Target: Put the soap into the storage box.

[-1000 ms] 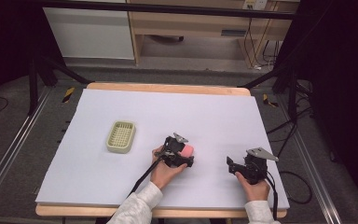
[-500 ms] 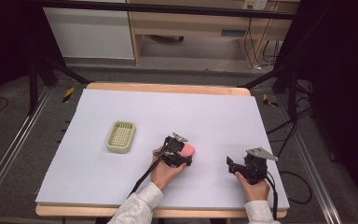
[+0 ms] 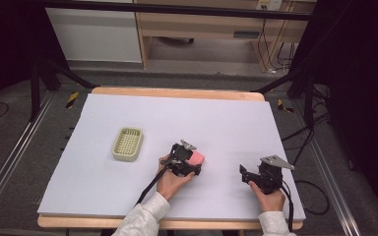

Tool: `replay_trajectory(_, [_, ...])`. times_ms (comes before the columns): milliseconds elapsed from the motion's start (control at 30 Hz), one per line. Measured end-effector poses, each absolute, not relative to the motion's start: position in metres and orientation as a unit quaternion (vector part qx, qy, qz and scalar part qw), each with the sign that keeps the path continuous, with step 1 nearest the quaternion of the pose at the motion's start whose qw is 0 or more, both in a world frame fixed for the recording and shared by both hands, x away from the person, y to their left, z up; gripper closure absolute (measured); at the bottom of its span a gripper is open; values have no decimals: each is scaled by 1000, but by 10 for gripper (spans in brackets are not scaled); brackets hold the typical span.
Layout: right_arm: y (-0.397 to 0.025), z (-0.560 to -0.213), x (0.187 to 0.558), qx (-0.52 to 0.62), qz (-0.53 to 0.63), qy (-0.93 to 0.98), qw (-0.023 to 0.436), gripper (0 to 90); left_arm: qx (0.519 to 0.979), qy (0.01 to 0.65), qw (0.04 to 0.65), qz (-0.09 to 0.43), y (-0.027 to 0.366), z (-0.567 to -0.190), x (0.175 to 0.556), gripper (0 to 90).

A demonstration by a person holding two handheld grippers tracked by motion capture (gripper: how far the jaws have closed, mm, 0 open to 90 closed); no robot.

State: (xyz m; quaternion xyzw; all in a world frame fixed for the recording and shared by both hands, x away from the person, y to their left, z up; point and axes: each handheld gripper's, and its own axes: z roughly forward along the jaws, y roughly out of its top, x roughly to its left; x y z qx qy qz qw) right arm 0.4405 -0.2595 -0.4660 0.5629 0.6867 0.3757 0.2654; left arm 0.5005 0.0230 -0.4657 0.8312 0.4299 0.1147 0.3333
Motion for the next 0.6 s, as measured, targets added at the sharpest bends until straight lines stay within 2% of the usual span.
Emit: replay_trajectory(600, [-259, -466, 440, 561, 373, 688, 268, 146, 826, 423, 356, 115, 51, -442, 491, 369])
